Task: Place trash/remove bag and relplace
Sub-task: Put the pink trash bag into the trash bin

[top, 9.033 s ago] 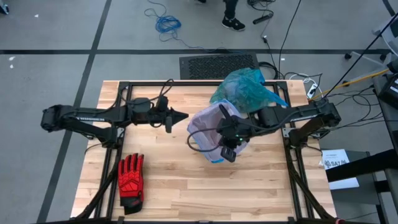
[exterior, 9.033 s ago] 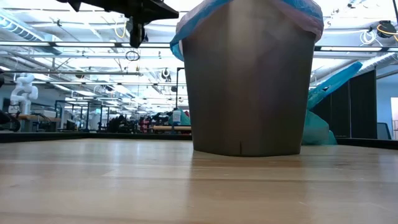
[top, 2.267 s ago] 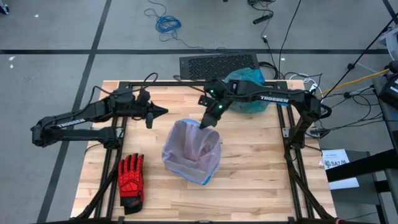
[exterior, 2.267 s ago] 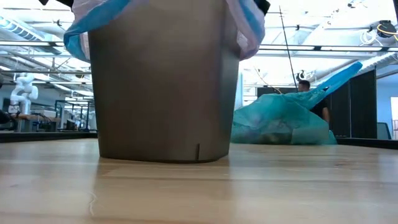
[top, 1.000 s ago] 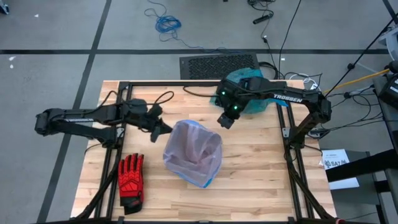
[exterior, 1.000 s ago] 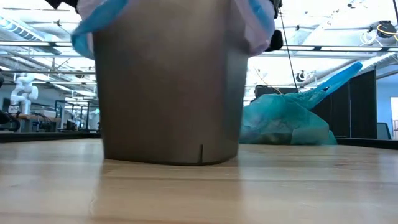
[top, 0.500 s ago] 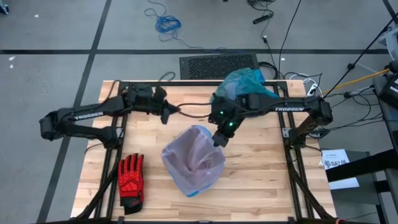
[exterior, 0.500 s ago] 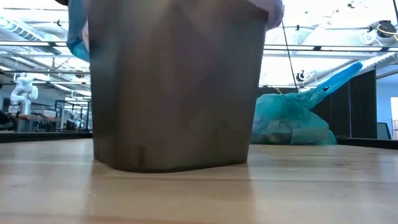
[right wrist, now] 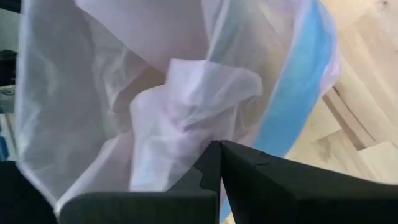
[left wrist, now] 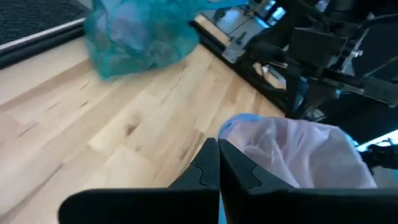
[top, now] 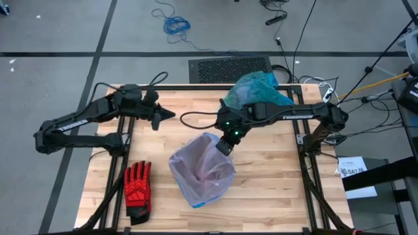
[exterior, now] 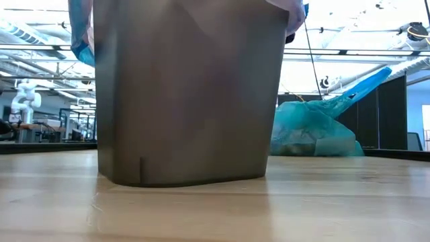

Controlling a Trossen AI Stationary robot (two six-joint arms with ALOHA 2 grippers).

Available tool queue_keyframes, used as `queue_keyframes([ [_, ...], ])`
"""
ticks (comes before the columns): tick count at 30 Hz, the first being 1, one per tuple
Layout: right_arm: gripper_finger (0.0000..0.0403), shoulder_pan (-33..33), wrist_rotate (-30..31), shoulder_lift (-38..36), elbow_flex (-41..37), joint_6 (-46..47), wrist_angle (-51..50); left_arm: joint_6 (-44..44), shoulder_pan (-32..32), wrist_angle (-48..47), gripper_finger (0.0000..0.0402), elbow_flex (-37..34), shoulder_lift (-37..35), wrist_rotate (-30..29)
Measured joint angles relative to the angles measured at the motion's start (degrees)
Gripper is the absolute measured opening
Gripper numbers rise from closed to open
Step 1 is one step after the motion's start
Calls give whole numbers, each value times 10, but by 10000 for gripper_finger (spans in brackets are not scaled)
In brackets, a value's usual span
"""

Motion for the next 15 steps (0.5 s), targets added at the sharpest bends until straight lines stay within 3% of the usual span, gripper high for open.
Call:
queue_keyframes([
  [15,0,2,1,67,-1,-28,51,-95,-130,-64,0,0,-48,-148],
])
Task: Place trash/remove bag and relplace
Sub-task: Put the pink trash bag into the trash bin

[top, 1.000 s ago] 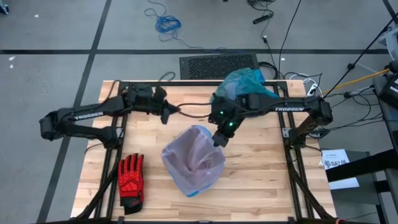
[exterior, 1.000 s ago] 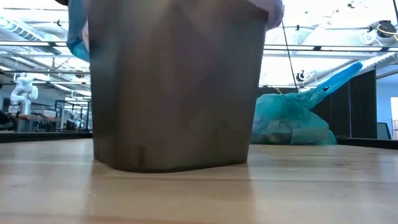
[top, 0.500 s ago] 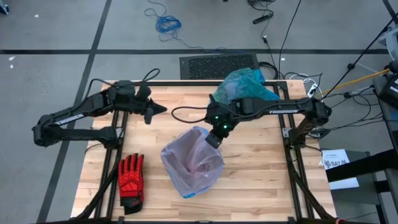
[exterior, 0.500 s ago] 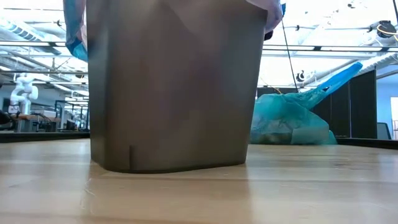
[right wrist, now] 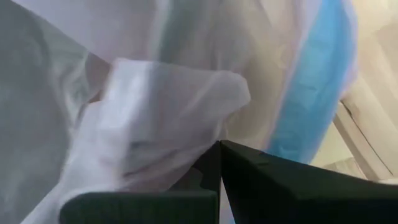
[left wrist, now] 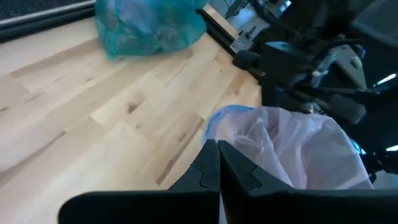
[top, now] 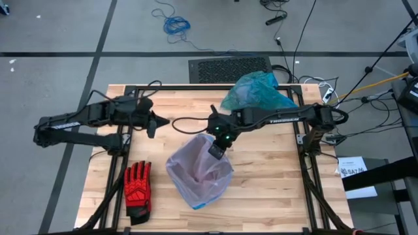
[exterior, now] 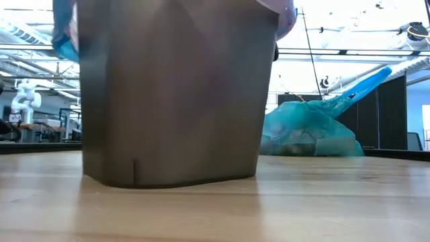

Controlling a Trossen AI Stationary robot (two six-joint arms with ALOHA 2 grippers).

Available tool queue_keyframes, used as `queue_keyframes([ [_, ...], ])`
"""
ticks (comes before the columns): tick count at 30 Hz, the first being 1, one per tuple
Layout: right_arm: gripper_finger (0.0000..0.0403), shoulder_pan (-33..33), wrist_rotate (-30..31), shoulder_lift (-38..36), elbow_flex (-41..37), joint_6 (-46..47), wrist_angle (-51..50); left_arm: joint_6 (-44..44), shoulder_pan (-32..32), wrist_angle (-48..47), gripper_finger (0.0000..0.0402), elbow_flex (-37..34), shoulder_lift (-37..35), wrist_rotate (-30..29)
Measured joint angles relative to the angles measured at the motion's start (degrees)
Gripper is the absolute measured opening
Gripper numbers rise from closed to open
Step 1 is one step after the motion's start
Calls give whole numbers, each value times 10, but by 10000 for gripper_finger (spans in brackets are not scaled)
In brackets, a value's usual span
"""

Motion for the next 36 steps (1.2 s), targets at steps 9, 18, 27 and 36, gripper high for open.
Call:
queue_keyframes([
  [9,0,-6,-19,28,0,-31,-7,-74,-104,2,0,0,0,-6],
  [18,0,-48,5,-57,1,-88,-119,-209,-298,3,0,0,1,43],
  [27,0,-68,5,-90,1,-104,-137,-245,-394,-40,0,-1,96,3],
  [36,0,-67,0,-93,1,-88,-144,-255,-348,-65,0,-1,135,-145],
])
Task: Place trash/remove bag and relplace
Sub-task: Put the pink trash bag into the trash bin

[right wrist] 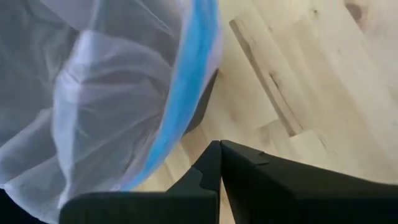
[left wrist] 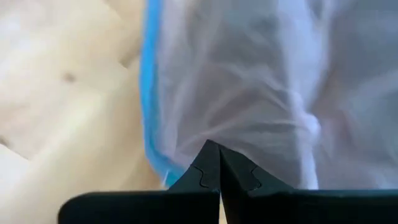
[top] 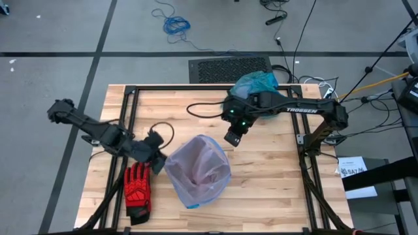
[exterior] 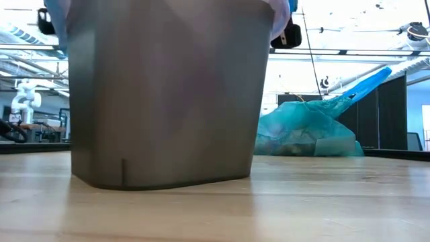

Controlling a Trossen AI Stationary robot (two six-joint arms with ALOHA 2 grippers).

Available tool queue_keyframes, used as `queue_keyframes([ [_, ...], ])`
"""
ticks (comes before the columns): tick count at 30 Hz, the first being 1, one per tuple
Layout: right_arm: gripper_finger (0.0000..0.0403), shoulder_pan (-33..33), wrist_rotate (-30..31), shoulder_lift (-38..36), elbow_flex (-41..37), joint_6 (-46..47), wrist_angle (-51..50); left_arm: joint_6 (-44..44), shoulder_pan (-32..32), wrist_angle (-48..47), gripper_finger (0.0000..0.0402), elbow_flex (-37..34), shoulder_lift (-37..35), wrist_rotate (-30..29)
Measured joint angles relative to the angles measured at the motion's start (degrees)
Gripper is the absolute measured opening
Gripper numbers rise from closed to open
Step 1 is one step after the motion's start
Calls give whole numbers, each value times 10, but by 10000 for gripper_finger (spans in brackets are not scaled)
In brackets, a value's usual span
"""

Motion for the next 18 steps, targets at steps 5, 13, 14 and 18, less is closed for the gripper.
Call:
queue_keyframes([
  [5,0,11,-10,-14,0,47,25,33,62,2,0,0,-4,-26],
  [13,0,58,17,-20,0,76,57,155,195,22,0,0,-4,13],
  [14,0,61,27,-20,0,76,58,163,207,22,0,0,-4,32],
  [18,0,59,52,-19,0,80,70,138,209,23,0,0,-14,119],
])
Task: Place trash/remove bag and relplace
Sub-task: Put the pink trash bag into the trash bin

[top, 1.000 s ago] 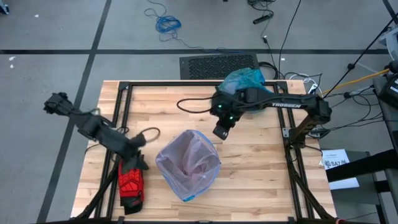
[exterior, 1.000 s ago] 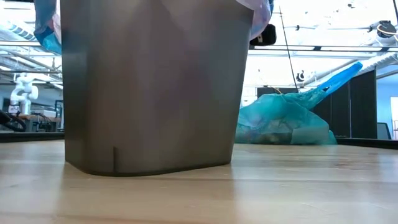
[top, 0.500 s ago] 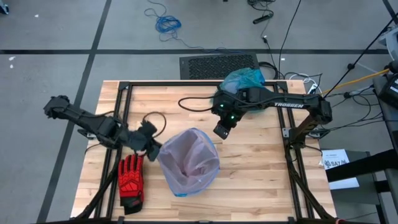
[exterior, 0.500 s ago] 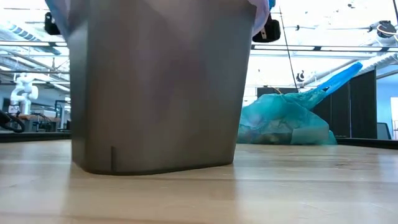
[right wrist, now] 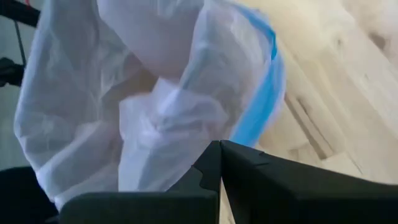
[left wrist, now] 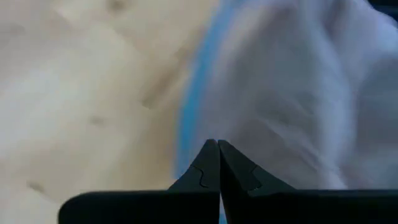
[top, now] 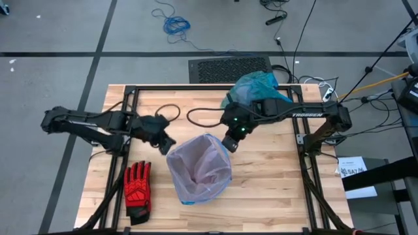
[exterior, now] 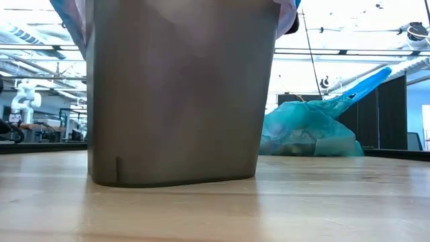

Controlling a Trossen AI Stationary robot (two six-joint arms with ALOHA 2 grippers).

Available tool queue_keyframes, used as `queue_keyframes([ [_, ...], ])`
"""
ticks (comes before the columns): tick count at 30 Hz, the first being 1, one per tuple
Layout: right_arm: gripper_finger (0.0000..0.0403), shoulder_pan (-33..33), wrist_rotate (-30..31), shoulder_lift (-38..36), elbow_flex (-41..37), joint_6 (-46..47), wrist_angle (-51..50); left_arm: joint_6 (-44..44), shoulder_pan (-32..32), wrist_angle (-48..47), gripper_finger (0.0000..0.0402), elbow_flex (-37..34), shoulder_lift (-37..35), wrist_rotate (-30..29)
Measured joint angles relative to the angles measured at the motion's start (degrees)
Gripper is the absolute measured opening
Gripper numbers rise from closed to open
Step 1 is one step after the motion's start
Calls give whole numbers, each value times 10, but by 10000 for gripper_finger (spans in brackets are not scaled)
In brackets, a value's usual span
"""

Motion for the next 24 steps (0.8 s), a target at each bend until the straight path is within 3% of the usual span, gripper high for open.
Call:
queue_keyframes([
  [7,0,-16,-14,26,-1,-8,62,-120,-145,19,0,0,-12,23],
  [12,0,-16,-47,43,-1,-17,75,-234,-268,14,0,0,-11,-42],
  [18,0,-15,-68,46,-1,-25,80,-360,-365,17,0,0,-12,-131],
  [24,0,-13,-114,49,-1,-31,112,-371,-412,41,0,1,-2,-207],
])
